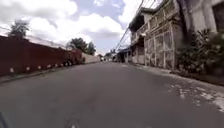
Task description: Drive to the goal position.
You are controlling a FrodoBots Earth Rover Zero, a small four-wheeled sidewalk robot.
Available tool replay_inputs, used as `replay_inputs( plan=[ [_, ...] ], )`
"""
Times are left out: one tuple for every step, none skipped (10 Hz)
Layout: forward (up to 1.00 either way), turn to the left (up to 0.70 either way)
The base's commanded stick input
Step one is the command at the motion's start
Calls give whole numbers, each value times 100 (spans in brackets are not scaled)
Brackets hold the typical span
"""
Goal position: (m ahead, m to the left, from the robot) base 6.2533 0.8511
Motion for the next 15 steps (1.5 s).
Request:
replay_inputs(
  plan=[
    [100,0],
    [100,0],
    [100,0],
    [100,0],
    [100,0],
    [100,0],
    [100,0],
    [100,0],
    [100,0],
    [100,0],
    [100,0],
    [100,0],
    [100,0],
    [100,0],
    [100,0]
  ],
)
